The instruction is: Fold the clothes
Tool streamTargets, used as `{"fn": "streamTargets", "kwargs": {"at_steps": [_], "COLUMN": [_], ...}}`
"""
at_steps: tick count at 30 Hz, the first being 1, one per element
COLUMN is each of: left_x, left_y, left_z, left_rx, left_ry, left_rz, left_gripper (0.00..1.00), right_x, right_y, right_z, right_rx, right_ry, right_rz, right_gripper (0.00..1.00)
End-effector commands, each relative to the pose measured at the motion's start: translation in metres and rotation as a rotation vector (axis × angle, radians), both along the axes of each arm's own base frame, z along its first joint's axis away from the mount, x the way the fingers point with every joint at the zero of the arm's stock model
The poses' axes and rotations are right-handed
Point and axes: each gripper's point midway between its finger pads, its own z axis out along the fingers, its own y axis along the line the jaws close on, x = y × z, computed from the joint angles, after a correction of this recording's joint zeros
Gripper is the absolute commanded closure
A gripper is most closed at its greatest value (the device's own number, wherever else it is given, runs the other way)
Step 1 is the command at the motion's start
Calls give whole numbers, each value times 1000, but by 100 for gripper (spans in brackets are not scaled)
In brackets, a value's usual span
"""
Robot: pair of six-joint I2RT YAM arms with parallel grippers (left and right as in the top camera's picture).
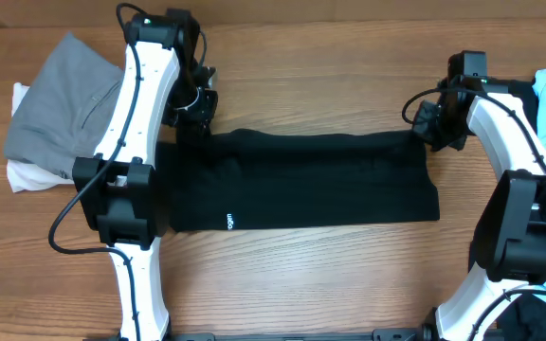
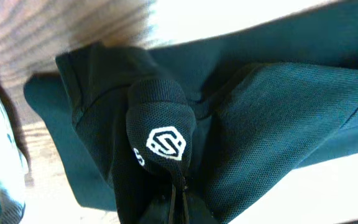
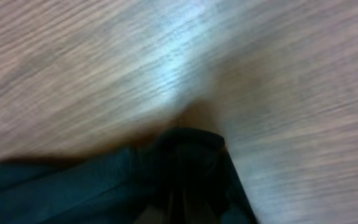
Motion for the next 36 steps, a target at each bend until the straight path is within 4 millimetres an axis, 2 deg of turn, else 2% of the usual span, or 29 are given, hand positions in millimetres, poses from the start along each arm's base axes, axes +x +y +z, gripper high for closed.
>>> {"fn": "streamTargets", "kwargs": {"at_steps": [1,7,15,20,25,28,36], "left_x": [-6,-19,-52,-77,-91,-99,-121], "left_y": [3,-10,-8,2,5,5,7], "left_z": [16,10,-11,-1,2,-9,-58], "left_rx": [7,-64,-36,0,4,1,19], "left_ry": [-7,57,187,198,192,228,297], "left_rz": [12,10,16,9,8,11,57], "left_gripper": [96,96,96,96,96,96,96], "right_x": [-3,-26,-45,-56,-69,-72,-79], "right_y": [-12,-9,-8,-7,-5,-5,-6], "right_z": [15,12,11,11,12,12,13], "right_rx": [-51,-43,-40,-33,-28,-28,-36], "right_ry": [-7,84,163,209,259,274,303], "right_rz": [-17,-15,-18,-39,-41,-40,-36], "right_gripper": [96,96,96,96,95,93,93]}}
